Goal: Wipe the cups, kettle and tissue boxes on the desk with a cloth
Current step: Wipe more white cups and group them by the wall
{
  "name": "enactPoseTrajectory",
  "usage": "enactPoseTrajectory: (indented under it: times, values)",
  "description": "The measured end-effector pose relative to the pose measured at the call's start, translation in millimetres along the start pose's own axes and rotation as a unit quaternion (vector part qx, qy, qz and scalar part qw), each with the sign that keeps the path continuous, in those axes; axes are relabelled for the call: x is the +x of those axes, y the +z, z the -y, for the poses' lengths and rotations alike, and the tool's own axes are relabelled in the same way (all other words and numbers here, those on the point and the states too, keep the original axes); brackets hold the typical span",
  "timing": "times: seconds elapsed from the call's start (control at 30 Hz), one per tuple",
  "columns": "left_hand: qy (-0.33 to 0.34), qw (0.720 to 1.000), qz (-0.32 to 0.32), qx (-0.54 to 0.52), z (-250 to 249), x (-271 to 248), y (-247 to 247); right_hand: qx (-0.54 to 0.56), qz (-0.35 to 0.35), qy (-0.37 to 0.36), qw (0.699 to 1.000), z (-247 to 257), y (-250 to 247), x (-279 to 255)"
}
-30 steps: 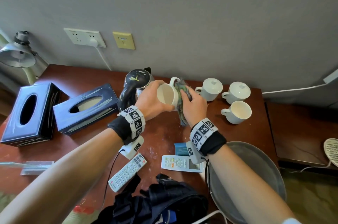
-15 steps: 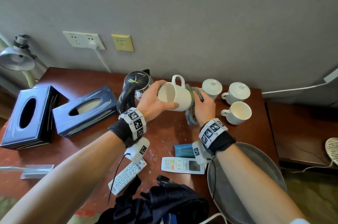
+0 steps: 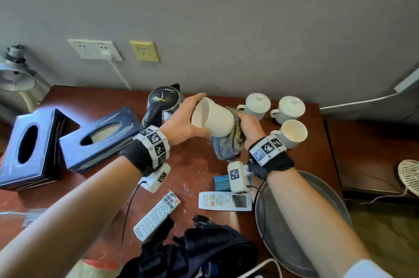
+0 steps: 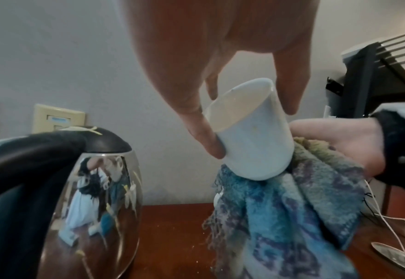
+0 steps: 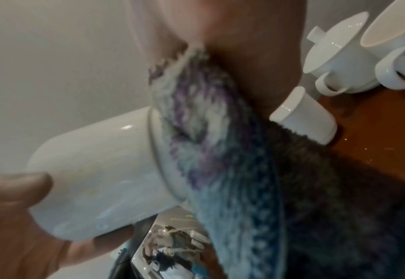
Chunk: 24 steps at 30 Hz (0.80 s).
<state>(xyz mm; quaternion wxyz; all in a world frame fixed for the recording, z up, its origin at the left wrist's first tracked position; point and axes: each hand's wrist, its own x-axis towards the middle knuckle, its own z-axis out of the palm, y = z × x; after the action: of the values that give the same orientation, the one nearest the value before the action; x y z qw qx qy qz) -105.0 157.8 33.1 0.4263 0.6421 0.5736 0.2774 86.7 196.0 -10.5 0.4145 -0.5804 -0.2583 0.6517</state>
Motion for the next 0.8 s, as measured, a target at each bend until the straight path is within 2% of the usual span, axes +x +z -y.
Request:
enactPoseTrajectory:
  times: [0.07, 0.13, 0.2, 0.27, 0.37, 0.5, 0.53, 0.57, 0.6, 0.67, 0.7, 0.73, 0.8]
  values:
    - [-0.004, 1.0, -0.007, -0.014, 0, 0, -2, -0.018, 0.004, 0.013, 1.0, 1, -1, 1]
    - [-0.004, 1.0, -0.017, -0.018, -1, 2, -2, -0.021, -0.003, -0.013, 1.0, 2, 2, -3]
    - [-0.009, 0.999, -0.023, -0.02, -2, 4, 1, -0.028, -0.031, -0.086, 0.995, 2, 7, -14]
    - [-0.027, 0.998, -0.027, -0.041, -4, 5, 3, -0.084, -0.054, -0.18, 0.979, -1, 12, -28]
    - [-0.06, 0.992, -0.029, -0.103, -5, 4, 4, -0.202, -0.03, -0.323, 0.924, -11, 8, -40]
    - [-0.094, 0.979, -0.038, -0.176, -6, 3, 6, -0.307, 0.043, -0.516, 0.799, -25, 3, -46]
    - [-0.097, 0.978, -0.041, -0.182, -7, 3, 7, -0.312, 0.058, -0.529, 0.787, -26, 3, -45]
    - [-0.094, 0.978, -0.044, -0.18, -8, 3, 7, -0.307, 0.066, -0.52, 0.794, -27, 1, -40]
    - [-0.088, 0.98, -0.046, -0.171, -8, 3, 8, -0.296, 0.07, -0.491, 0.816, -26, -1, -37]
    - [-0.067, 0.986, -0.048, -0.143, -10, 2, 9, -0.22, 0.073, -0.379, 0.896, -19, -2, -30]
    - [-0.056, 0.99, -0.049, -0.122, -10, 1, 11, -0.147, 0.076, -0.307, 0.937, -14, 0, -28]
    - [-0.045, 0.993, -0.05, -0.101, -10, 1, 12, -0.074, 0.077, -0.24, 0.965, -10, 2, -26]
    - [-0.043, 0.994, -0.035, -0.091, -11, 0, 15, 0.009, 0.065, -0.148, 0.987, -5, 4, -18]
